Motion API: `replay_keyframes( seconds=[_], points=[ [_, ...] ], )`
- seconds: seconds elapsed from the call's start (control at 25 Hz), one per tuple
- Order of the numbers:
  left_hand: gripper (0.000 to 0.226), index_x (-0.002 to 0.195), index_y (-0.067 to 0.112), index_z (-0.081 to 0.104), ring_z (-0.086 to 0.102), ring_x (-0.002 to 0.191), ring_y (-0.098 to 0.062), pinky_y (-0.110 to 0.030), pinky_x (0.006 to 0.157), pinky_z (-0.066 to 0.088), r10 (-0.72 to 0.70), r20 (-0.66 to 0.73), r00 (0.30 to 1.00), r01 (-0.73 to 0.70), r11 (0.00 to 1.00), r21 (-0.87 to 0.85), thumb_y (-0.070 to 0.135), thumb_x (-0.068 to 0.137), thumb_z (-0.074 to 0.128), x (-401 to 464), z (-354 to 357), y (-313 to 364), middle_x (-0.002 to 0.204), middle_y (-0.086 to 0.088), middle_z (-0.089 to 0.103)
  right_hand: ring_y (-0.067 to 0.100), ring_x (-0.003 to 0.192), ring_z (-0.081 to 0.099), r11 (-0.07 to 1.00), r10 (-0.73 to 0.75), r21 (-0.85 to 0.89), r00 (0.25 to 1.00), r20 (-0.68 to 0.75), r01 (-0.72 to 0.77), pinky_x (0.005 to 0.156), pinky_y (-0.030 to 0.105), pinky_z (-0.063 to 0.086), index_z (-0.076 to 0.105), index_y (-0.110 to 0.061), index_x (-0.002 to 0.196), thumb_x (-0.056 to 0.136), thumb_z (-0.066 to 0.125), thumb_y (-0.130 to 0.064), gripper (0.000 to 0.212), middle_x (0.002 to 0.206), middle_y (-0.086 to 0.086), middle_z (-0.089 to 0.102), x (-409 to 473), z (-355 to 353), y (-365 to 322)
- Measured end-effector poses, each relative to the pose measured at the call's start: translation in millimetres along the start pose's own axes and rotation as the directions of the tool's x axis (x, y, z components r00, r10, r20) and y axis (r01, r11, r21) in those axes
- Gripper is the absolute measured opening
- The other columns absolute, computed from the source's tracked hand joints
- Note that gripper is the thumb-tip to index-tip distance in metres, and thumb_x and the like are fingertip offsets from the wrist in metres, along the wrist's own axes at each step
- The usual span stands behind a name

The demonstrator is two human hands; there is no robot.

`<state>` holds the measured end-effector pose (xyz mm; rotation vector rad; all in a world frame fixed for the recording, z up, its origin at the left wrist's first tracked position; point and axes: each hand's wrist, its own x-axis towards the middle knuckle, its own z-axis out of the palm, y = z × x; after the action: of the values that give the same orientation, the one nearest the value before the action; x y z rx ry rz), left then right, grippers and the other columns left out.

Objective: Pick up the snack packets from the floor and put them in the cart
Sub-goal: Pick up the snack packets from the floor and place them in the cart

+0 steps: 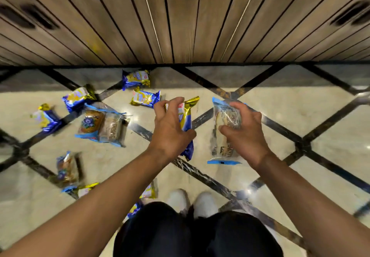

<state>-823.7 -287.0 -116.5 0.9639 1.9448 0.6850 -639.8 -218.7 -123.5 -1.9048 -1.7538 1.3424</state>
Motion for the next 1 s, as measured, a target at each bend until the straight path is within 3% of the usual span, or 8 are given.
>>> replay_keyframes(
  seconds=[0.12,0.2,0.28,0.44,0.56,0.72,0.88,1.0],
  points=[
    [0.081,0.137,0.033,0.041,0.046,0.119,-0.022,-0.035,0.102,0.046,-0.039,-0.046,0.998,0.039,0.999,-0.007,0.005,0.072,0.078,-69,-67,89,0.140,0.002,0.023,0.021,0.119,0.043,0.999,-0.050,0.018,0.998,0.028,0.050,0.094,0.026,0.041,0.048,-0.038,0.130,0.078,0.066,-0.015,0.059,0.117,-0.002,0.034,-72,-59,-96],
    [0.076,0.136,0.029,0.044,0.045,0.114,-0.017,-0.019,0.096,0.039,-0.073,-0.097,0.993,0.068,0.996,-0.060,0.002,0.072,0.076,-120,-115,154,0.139,-0.003,0.027,0.021,0.121,0.041,0.998,-0.060,0.028,0.996,0.069,0.058,0.095,0.024,0.037,0.048,-0.034,0.132,0.078,0.065,-0.012,0.061,0.117,-0.002,0.033,-125,-101,-165],
    [0.071,0.134,0.025,0.046,0.040,0.106,-0.008,-0.007,0.086,0.028,-0.102,-0.132,0.986,0.087,0.989,-0.120,0.001,0.074,0.074,-165,-152,206,0.136,-0.004,0.030,0.021,0.123,0.041,0.997,-0.071,0.029,0.992,0.107,0.068,0.103,0.028,0.038,0.048,-0.034,0.133,0.078,0.065,-0.012,0.062,0.120,-0.002,0.032,-170,-130,-219],
    [0.068,0.134,0.024,0.047,0.043,0.088,0.007,0.002,0.077,0.029,-0.156,-0.207,0.966,0.112,0.971,-0.210,0.002,0.075,0.073,-258,-217,270,0.129,-0.001,0.029,0.023,0.125,0.040,0.993,-0.116,0.007,0.978,0.171,0.117,0.107,0.030,0.037,0.048,-0.034,0.131,0.077,0.066,-0.015,0.060,0.122,0.000,0.031,-257,-172,-301],
    [0.070,0.135,0.027,0.045,0.044,0.109,-0.009,-0.013,0.091,0.033,-0.205,-0.288,0.935,0.139,0.963,-0.232,0.003,0.074,0.072,-310,-250,275,0.129,0.000,0.028,0.020,0.121,0.040,0.987,-0.159,-0.002,0.965,0.210,0.163,0.103,0.027,0.037,0.050,-0.034,0.128,0.077,0.066,-0.017,0.057,0.123,0.002,0.034,-302,-177,-338],
    [0.074,0.137,0.025,0.045,0.042,0.109,-0.010,-0.010,0.091,0.027,-0.258,-0.395,0.881,0.163,0.952,-0.259,0.002,0.072,0.071,-370,-294,262,0.135,0.001,0.028,0.015,0.109,0.042,0.959,-0.266,-0.014,0.915,0.303,0.284,0.089,0.018,0.034,0.052,-0.034,0.126,0.077,0.067,-0.015,0.055,0.121,0.004,0.037,-344,-153,-379],
    [0.074,0.138,0.026,0.045,0.046,0.117,-0.015,-0.018,0.097,0.033,-0.339,-0.544,0.768,0.194,0.932,-0.307,0.007,0.072,0.072,-436,-347,218,0.129,0.004,0.028,0.022,0.114,0.046,0.906,-0.352,-0.047,0.812,0.466,0.420,0.102,0.027,0.039,0.052,-0.037,0.123,0.076,0.067,-0.018,0.054,0.119,0.004,0.038,-397,-93,-422],
    [0.073,0.137,0.027,0.045,0.046,0.114,-0.012,-0.013,0.093,0.029,-0.393,-0.605,0.692,0.200,0.910,-0.363,0.009,0.072,0.072,-483,-384,180,0.132,0.003,0.028,0.015,0.115,0.039,0.850,-0.415,-0.044,0.718,0.559,0.525,0.103,0.028,0.037,0.052,-0.036,0.123,0.074,0.067,-0.020,0.054,0.117,0.005,0.040,-442,-42,-450]
  ],
)
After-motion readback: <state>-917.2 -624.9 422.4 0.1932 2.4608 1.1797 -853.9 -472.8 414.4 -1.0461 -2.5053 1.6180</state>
